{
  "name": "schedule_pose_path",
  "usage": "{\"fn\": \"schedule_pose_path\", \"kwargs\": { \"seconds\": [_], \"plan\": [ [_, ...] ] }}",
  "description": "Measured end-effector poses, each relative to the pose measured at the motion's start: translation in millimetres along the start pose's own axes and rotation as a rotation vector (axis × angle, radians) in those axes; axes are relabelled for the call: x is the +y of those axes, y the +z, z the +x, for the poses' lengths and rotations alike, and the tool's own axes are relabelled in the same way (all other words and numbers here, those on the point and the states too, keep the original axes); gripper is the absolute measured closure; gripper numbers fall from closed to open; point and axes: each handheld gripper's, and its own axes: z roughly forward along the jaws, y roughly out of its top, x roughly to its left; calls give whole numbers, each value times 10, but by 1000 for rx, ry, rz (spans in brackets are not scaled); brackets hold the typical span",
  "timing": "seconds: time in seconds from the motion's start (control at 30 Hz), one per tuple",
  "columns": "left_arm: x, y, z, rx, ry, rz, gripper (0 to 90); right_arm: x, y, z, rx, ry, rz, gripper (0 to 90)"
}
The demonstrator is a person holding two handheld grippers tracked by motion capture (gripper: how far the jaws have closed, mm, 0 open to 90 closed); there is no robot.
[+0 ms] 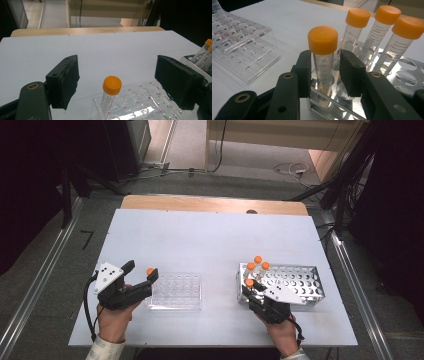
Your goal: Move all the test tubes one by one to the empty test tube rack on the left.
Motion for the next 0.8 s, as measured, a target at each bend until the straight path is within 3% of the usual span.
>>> {"fn": "schedule_pose_path", "kwargs": {
  "seconds": [0.23,0.8],
  "plan": [
    [2,-4,1,2,3,-2,194,-2,7,-1,-6,-4,-7,710],
    [15,1,0,31,6,6,113,204,-183,10,-7,13,-72,713]
  ]
}}
